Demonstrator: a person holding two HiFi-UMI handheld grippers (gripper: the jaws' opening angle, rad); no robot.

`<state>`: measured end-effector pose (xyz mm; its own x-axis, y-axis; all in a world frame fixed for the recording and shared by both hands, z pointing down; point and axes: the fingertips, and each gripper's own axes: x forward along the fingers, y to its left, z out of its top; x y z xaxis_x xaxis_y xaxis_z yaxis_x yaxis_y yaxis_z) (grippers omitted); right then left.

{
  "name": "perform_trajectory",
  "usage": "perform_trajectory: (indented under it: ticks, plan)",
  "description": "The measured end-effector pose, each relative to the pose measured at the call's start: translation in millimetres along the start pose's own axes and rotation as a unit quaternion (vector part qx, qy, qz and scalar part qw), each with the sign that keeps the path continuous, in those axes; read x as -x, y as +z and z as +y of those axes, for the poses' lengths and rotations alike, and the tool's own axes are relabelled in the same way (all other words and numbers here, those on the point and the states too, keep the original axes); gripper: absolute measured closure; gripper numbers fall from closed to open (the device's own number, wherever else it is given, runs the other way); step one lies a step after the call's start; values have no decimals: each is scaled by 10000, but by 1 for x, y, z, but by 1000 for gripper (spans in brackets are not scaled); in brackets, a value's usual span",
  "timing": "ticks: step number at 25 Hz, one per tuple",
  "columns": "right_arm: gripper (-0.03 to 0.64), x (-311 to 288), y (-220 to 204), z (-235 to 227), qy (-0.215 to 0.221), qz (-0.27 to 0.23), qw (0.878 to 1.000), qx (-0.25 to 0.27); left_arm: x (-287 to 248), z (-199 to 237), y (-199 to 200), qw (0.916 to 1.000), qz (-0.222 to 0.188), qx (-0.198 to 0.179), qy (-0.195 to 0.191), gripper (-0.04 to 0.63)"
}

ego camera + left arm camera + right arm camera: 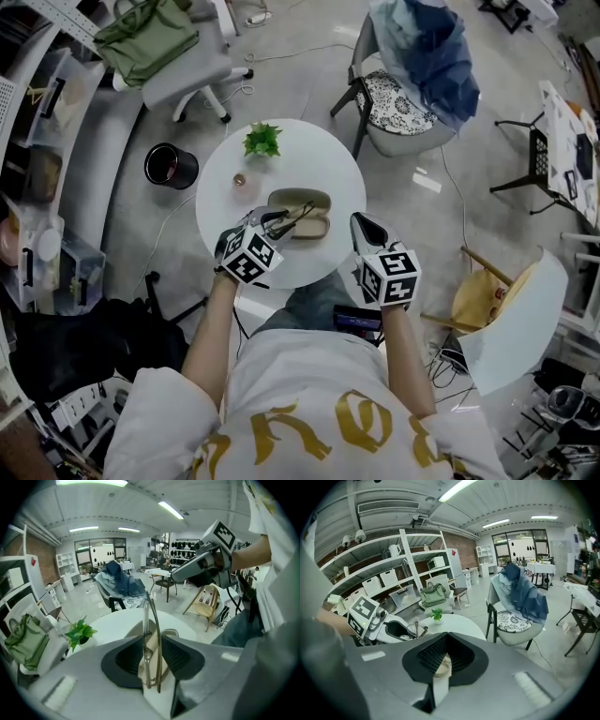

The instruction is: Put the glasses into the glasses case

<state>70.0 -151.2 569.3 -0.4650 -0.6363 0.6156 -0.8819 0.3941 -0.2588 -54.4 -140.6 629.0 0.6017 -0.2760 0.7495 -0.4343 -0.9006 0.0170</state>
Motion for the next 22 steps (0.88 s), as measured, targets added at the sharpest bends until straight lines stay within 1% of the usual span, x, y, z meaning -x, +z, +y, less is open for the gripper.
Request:
perform_trajectory:
  ticks: [8, 12, 16, 18, 22]
  plan:
    - [592, -9, -14, -7, 85, 193, 9998, -56, -25, -3, -13, 9971, 524, -383, -396, 462]
    - [592, -16, -19, -7, 189, 319, 9993, -26, -37, -6, -28, 9916, 975, -607, -589, 462]
    - [592, -21, -23, -12, 205, 422, 9989, -7, -47, -6, -33, 9878, 1208, -652, -729, 462]
    - [592, -22, -23, -14, 195, 439, 9988, -13, -51, -7, -35, 9836, 1366, -835, -831, 462]
    - [592, -21, -20, -22, 170, 423, 9990, -41, -57, -10, -43, 9698, 1737, -1362, -1032, 462]
